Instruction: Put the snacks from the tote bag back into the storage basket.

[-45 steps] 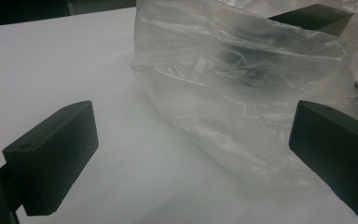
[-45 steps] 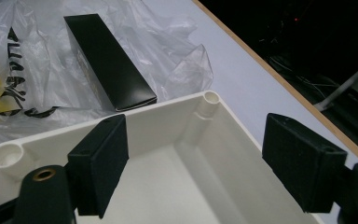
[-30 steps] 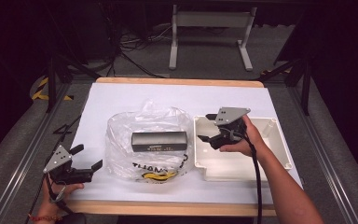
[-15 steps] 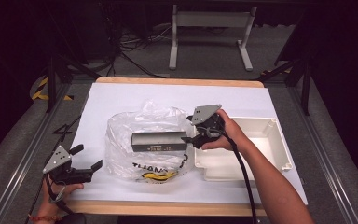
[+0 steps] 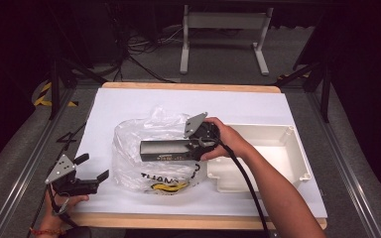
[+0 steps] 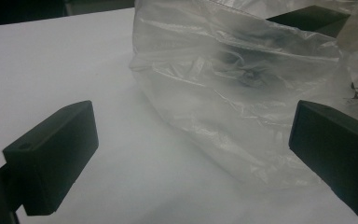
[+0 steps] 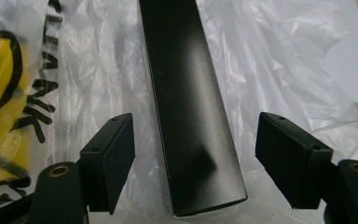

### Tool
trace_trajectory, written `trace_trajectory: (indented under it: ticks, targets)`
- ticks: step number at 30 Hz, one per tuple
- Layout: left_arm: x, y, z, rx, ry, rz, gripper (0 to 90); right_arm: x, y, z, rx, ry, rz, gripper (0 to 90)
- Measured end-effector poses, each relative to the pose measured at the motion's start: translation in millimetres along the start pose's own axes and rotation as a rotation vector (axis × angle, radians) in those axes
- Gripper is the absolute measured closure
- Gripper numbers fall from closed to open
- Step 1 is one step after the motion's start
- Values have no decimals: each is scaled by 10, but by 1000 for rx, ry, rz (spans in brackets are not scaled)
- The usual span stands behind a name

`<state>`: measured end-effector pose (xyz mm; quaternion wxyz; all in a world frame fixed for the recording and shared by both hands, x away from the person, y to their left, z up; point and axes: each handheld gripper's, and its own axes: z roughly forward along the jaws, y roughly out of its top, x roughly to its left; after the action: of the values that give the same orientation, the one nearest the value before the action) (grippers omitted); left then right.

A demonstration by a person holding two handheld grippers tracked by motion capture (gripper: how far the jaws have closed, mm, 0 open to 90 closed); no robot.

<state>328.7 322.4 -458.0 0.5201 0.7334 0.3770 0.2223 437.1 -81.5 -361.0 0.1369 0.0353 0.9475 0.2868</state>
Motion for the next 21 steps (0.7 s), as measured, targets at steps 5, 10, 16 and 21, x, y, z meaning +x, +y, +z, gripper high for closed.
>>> trace_trajectory:
  ticks: [5, 10, 16, 21]
  targets:
    - [0, 1, 0, 5, 0, 0, 21, -16, 24, 141, 77, 51, -23, 293]
    - [-1, 1, 0, 4, 1, -3, 21, -51, 61, 228, 141, 65, -27, 290]
    - [0, 1, 2, 4, 0, -2, 21, -109, 84, 320, 184, 77, -14, 286]
    - [0, 0, 2, 3, -1, -5, 21, -142, 62, 393, 228, 113, 2, 316]
